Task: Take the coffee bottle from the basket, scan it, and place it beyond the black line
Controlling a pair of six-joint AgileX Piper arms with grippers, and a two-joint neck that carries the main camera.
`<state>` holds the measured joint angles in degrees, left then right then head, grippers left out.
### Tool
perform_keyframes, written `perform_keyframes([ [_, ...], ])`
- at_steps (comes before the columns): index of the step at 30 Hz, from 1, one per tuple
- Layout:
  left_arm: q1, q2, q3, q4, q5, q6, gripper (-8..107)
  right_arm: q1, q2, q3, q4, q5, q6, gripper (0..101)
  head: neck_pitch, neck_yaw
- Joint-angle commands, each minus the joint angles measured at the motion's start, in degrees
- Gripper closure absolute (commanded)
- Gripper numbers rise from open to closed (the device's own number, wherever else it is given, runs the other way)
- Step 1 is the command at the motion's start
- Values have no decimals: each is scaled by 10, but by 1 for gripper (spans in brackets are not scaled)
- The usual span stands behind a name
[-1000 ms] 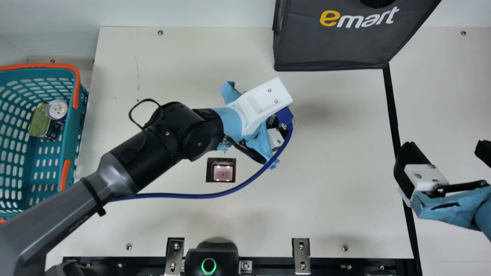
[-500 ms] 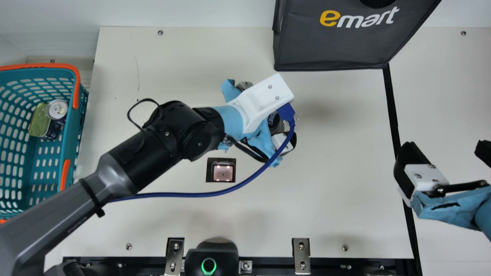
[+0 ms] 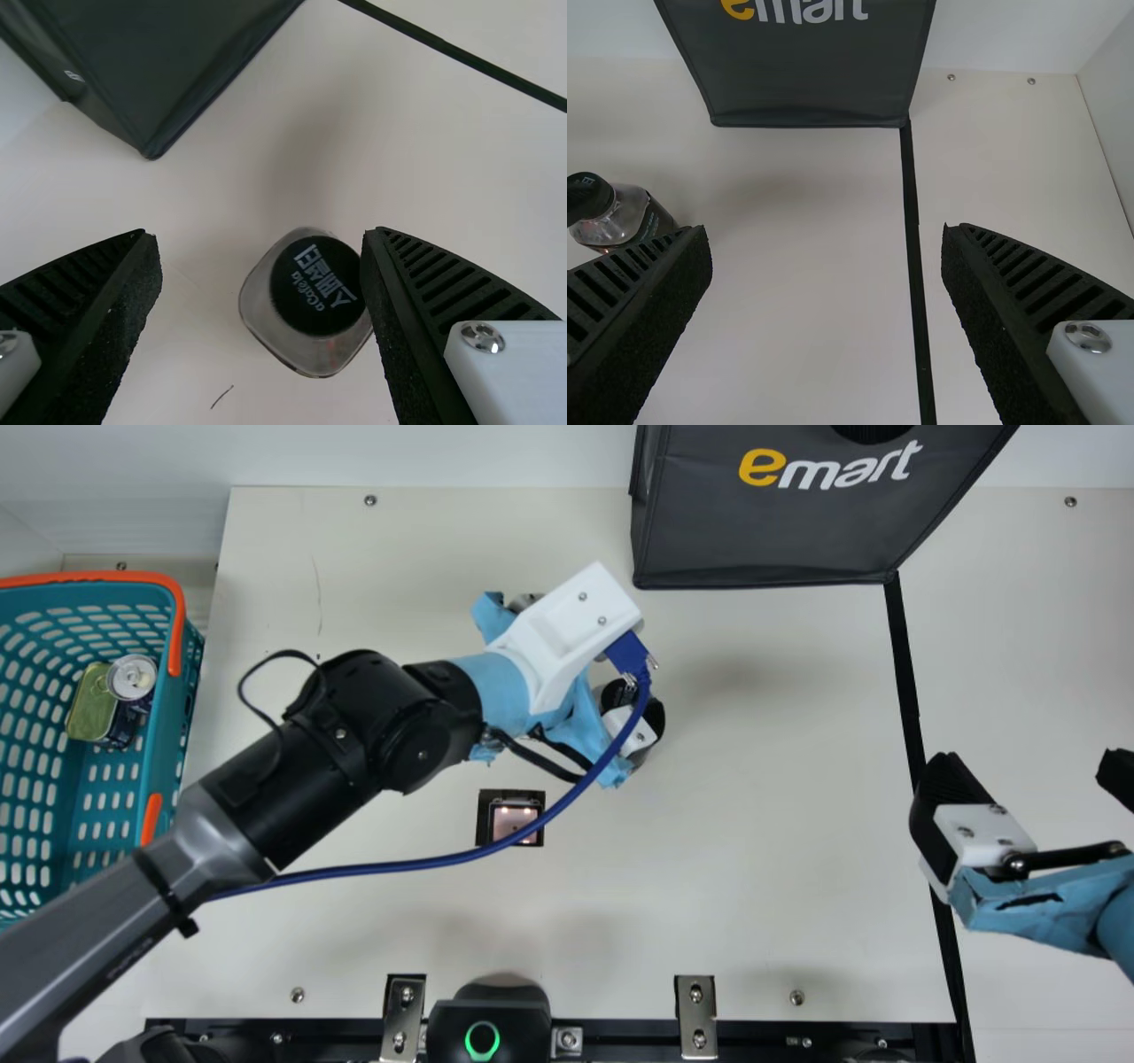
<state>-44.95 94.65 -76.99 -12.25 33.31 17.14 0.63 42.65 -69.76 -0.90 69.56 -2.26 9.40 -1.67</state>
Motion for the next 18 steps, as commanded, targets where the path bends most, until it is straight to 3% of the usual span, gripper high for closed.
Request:
perform_keyframes([
  [1, 5, -6, 5, 2, 0, -6, 9, 0, 0, 0, 0, 0, 0, 10, -15, 1],
  [18, 90, -94, 94, 16, -16, -25, 9, 0, 0, 0, 0, 0, 0, 10, -15, 1],
])
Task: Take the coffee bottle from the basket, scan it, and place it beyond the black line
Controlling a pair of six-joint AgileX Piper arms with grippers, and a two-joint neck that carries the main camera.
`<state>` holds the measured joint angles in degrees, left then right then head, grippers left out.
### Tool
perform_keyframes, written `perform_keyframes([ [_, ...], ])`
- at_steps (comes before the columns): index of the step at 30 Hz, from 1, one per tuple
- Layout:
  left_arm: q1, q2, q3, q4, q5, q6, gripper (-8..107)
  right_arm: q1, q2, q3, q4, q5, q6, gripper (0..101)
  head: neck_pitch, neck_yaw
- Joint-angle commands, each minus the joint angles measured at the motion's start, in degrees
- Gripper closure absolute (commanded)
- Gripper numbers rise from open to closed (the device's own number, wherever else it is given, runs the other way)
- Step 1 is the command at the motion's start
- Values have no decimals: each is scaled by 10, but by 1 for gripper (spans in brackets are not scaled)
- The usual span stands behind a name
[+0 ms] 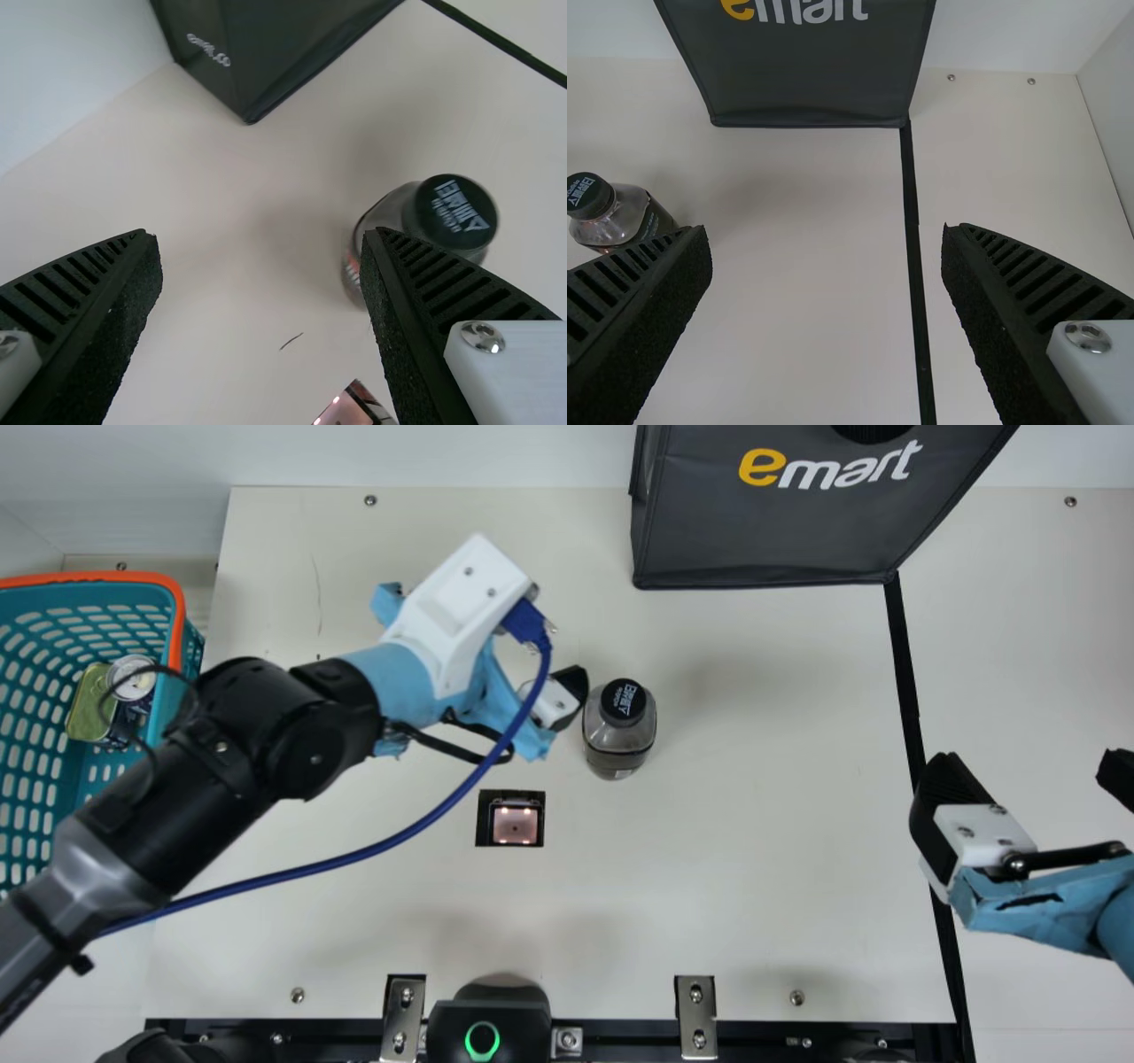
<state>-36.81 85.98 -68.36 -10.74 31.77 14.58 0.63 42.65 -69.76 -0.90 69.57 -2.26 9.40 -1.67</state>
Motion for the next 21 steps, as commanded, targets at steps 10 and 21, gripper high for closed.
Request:
perform_keyframes([
  [10, 77, -58, 62, 15, -12, -10, 9, 0, 0, 0, 0, 0, 0, 10, -15, 1],
  [21, 145, -106, 100, 26, -13, -19, 9, 0, 0, 0, 0, 0, 0, 10, -15, 1],
])
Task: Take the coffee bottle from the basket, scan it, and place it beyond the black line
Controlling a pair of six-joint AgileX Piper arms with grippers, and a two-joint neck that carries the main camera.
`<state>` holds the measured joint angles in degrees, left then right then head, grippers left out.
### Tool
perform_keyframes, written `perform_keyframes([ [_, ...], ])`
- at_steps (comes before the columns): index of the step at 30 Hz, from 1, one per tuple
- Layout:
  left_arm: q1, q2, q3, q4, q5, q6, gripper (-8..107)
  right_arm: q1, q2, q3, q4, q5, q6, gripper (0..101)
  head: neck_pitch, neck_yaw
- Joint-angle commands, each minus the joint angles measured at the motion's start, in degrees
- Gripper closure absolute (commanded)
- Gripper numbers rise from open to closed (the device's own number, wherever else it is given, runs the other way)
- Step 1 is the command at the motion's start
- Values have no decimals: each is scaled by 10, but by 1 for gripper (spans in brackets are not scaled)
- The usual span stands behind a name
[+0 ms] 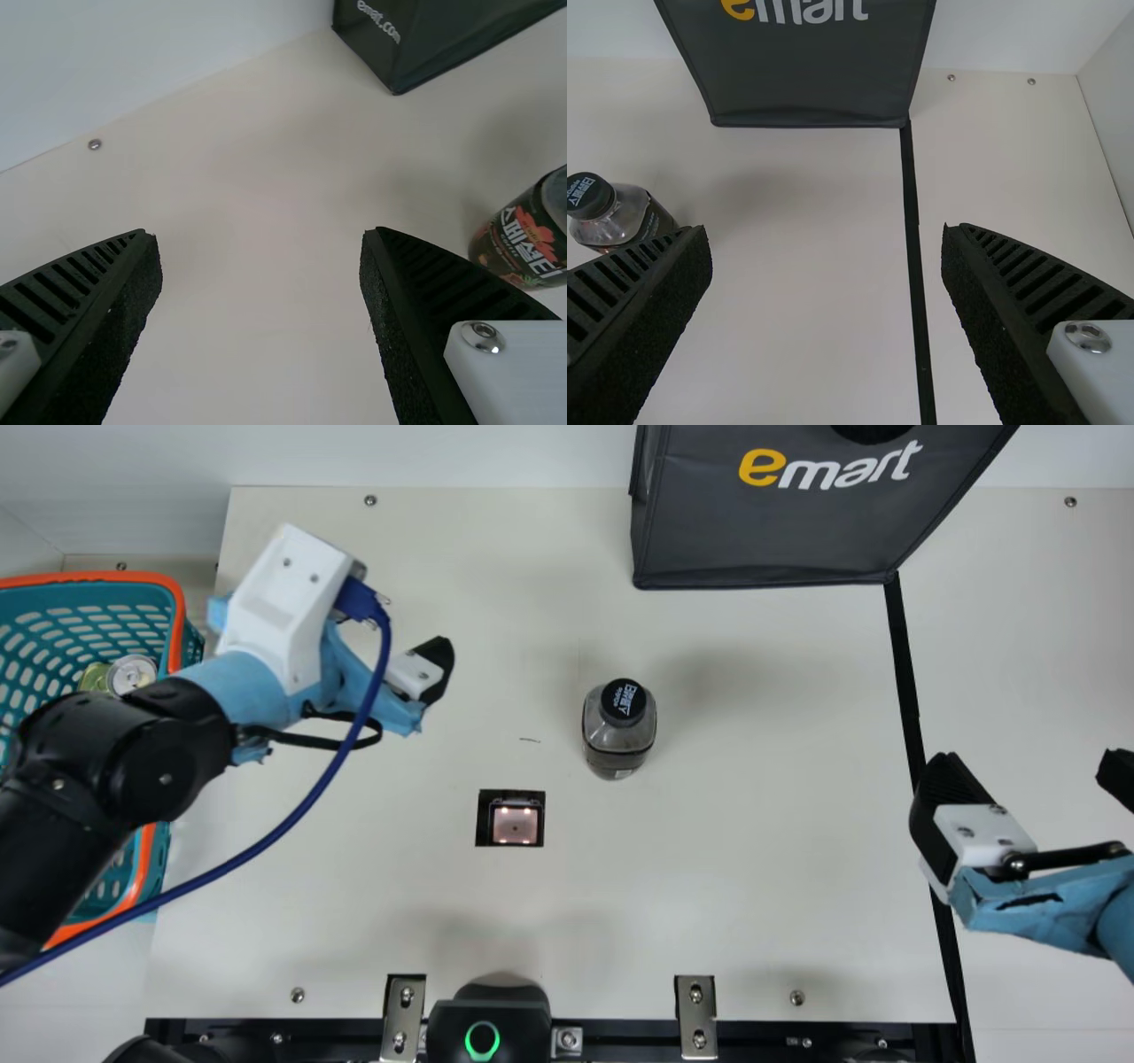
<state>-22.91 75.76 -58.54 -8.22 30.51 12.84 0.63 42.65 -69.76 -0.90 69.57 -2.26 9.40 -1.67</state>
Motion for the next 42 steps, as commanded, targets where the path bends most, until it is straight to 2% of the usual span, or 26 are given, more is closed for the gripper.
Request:
perform_keyframes([
  [1, 12, -8, 5, 2, 0, -3, 9, 0, 0, 0, 0, 0, 0, 10, -15, 1],
  [22, 115, -114, 82, 47, 9, -57, 9, 0, 0, 0, 0, 1, 0, 10, -15, 1],
  [42, 167, -230, 150, 109, 37, -135, 9, 0, 0, 0, 0, 1, 0, 10, -15, 1],
])
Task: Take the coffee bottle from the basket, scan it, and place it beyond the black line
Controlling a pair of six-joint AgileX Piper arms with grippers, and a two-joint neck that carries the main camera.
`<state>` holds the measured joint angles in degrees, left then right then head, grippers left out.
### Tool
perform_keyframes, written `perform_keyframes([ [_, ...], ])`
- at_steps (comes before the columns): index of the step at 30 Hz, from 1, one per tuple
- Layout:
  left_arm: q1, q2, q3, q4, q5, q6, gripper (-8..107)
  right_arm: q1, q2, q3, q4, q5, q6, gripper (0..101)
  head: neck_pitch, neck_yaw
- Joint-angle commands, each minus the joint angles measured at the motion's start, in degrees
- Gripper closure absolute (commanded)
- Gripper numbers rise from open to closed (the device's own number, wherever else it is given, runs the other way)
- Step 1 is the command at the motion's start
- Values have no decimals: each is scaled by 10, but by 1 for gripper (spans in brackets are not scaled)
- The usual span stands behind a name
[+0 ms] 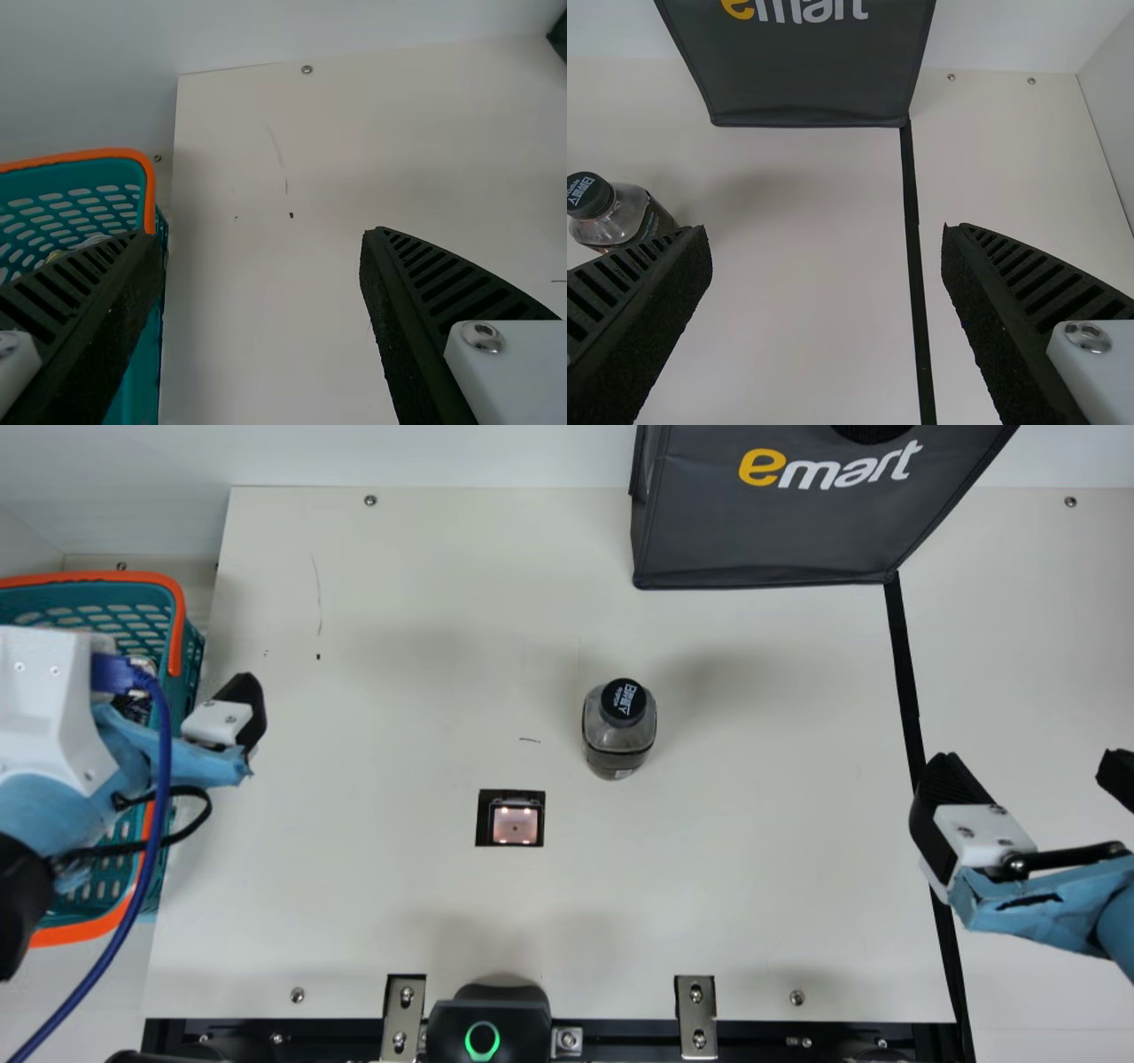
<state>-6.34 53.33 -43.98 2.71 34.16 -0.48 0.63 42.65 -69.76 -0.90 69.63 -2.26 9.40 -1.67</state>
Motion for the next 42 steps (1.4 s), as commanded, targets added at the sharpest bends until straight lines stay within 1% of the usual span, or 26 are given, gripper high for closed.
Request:
perform_keyframes([
  [1, 2, -10, 8, 2, 2, -5, 9, 0, 0, 0, 0, 0, 0, 10, -15, 1],
  [13, 18, -65, 55, 0, 15, -25, 9, 0, 0, 0, 0, 0, 0, 10, -15, 1],
  [28, 34, -113, 104, -19, 8, -28, 9, 0, 0, 0, 0, 0, 0, 10, -15, 1],
  [42, 45, -141, 125, -36, 19, -11, 9, 0, 0, 0, 0, 0, 0, 10, -15, 1],
])
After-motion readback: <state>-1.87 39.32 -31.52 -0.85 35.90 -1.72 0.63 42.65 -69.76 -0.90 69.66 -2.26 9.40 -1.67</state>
